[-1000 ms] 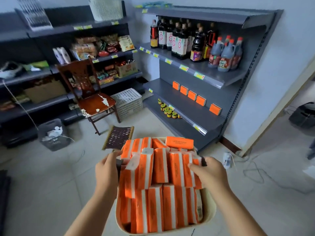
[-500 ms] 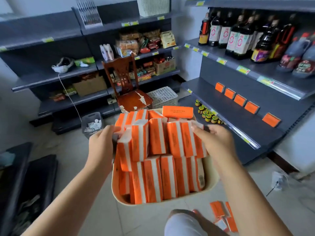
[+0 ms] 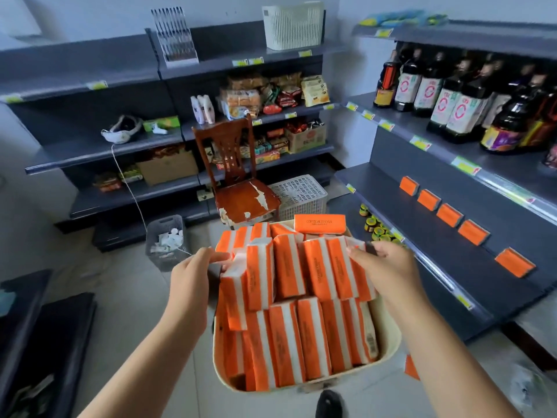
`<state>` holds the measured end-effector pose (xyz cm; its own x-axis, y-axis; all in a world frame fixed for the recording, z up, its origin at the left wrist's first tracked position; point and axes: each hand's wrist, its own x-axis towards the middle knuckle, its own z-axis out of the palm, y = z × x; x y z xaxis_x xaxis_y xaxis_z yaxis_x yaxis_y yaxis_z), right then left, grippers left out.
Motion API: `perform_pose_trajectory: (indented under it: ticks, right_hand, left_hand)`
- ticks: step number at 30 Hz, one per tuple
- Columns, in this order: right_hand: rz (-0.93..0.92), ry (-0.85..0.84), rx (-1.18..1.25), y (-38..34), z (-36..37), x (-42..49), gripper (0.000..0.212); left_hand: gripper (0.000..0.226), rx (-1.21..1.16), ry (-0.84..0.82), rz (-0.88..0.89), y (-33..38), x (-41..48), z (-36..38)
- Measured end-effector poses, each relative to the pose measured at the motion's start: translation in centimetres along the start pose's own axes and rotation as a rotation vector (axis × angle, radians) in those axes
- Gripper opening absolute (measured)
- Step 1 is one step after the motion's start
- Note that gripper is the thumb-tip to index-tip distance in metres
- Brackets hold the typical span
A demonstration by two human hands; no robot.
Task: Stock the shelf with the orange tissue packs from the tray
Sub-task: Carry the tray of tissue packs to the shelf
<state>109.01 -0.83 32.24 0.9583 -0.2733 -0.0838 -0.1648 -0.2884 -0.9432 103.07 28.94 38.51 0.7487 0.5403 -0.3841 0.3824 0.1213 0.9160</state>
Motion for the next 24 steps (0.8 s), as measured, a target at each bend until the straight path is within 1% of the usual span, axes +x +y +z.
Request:
perform_pose_trajectory:
  ticks: [1, 4, 6, 8, 11, 13, 15, 19, 22, 24]
  right_hand:
    - [0.019, -0.026, -0.002, 0.5, 0.1, 1.7, 0.05]
    - [0.069, -0.099, 0.034, 1.7, 0.1, 6.9, 0.049]
    - [0.087, -0.129, 0.042, 1.9, 0.2, 9.6, 0.047]
    - [0.096, -0.125, 0.06, 2.4, 0.5, 12.2, 0.051]
    - [0.113, -0.125, 0.081, 2.9, 1.1, 16.0, 0.066]
    - [0.133, -0.104, 0.086, 3.1, 1.4, 18.3, 0.07]
    - [0.146, -0.101, 0.077, 2.9, 1.7, 20.5, 0.071]
    - [0.129, -0.106, 0.013, 2.5, 2.1, 25.3, 0.056]
    - [0.11, -0.13, 0.048, 2.7, 1.9, 29.1, 0.058]
    - [0.144, -0.148, 0.099, 2.8, 1.4, 31.6, 0.052]
  left_hand:
    - [0.021, -0.004, 0.001, -0.015, 0.4, 1.1, 1.1]
    - [0.03, 0.0, 0.023, -0.054, 1.7, 4.0, 4.5]
    - [0.027, -0.01, 0.056, -0.067, 2.5, 6.0, 6.7]
    - [0.022, 0.005, 0.065, -0.082, 3.1, 8.2, 8.8]
    - [0.021, 0.035, 0.077, -0.155, 4.3, 10.8, 12.0]
    - [0.027, 0.028, 0.079, -0.183, 5.2, 12.5, 14.0]
    - [0.021, 0.038, 0.061, -0.168, 5.7, 14.6, 15.7]
    - [0.02, 0.083, 0.014, -0.178, 6.7, 19.2, 19.0]
    - [0.02, 0.08, -0.036, -0.169, 7.8, 22.7, 21.9]
    - [0.021, 0.108, -0.043, -0.188, 8.3, 24.2, 24.2]
